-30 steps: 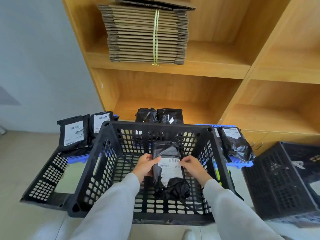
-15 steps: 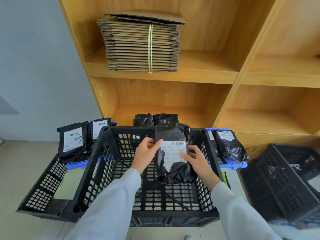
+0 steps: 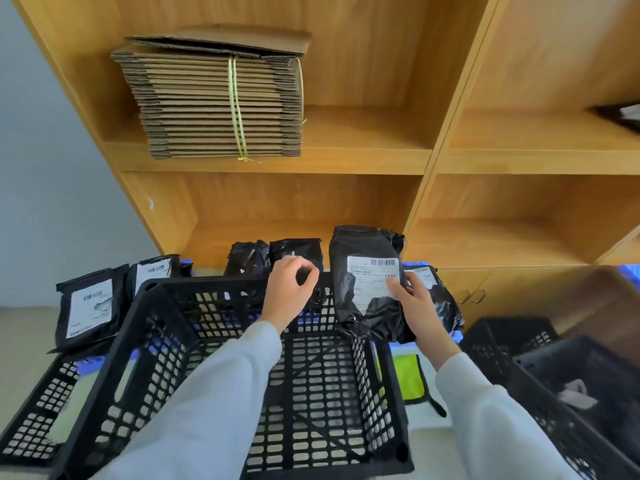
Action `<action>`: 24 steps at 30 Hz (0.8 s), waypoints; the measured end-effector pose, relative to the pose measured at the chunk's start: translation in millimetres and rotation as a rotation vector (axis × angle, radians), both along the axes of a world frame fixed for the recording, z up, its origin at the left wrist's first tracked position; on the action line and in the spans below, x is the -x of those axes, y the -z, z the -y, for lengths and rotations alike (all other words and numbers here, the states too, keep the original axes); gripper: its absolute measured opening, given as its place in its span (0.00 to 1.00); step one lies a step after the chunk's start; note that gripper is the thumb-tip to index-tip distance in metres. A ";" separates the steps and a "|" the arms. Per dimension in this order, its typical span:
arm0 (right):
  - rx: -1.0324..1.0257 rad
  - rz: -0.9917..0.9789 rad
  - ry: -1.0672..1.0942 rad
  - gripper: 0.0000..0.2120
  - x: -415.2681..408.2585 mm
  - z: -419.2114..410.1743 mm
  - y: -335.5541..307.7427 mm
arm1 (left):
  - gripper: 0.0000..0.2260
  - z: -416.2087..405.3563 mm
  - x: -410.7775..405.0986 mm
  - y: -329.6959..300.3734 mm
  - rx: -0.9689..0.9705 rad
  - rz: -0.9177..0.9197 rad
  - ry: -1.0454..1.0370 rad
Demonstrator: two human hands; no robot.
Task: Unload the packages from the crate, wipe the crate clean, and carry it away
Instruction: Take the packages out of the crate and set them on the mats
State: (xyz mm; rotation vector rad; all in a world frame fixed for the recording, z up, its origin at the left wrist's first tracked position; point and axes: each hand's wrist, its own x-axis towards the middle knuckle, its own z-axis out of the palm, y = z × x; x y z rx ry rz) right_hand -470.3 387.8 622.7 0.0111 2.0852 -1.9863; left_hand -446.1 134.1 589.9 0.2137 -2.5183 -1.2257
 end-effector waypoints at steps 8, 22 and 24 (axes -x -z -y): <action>-0.052 0.061 0.036 0.09 74.6 -52.2 18.5 | 0.17 -32.8 61.2 25.6 0.150 0.121 -0.017; -0.358 0.238 -0.070 0.18 183.5 -68.9 129.4 | 0.18 -53.8 65.1 62.1 0.760 -0.083 -0.278; -0.392 0.248 -0.091 0.19 188.0 -63.6 147.2 | 0.17 -54.8 68.1 64.6 0.752 -0.102 -0.295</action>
